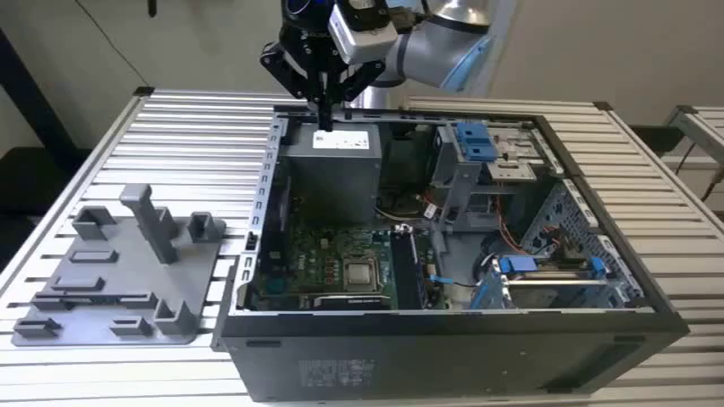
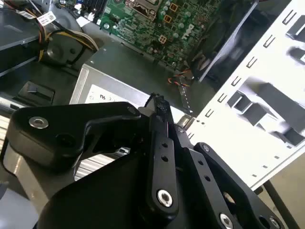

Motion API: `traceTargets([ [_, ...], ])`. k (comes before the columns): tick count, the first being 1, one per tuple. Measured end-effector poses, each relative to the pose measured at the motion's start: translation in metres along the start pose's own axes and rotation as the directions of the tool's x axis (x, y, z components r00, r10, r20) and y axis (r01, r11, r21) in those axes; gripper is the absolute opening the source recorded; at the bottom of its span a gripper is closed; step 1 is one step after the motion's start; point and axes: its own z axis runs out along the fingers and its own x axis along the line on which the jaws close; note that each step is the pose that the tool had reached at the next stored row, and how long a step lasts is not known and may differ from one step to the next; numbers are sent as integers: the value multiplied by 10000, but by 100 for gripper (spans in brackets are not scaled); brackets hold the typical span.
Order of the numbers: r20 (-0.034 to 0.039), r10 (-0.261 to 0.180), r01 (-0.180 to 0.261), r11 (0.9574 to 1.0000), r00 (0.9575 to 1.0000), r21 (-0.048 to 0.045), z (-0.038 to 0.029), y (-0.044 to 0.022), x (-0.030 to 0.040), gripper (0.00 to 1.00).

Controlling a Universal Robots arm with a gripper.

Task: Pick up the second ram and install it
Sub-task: 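Reach for the second ram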

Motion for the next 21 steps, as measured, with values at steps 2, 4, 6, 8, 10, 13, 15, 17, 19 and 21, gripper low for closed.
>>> traceTargets([
  [2,0,0,0,10000,10000,0,0,0,0,11],
  [4,0,0,0,10000,10000,0,0,0,0,11],
  [6,0,0,0,10000,10000,1,0,0,0,11],
  [8,0,0,0,10000,10000,0,0,0,0,11],
  [10,0,0,0,10000,10000,0,0,0,0,11],
  [13,0,1,-1,10000,10000,0,0,0,5,11],
  [15,0,1,-1,10000,10000,2,-2,-2,27,11],
  [17,1,0,0,10000,10000,-1,-1,-4,57,11],
  [19,0,0,0,10000,10000,0,-2,-7,93,11],
  [21,0,0,0,10000,10000,0,-3,-9,134,11],
])
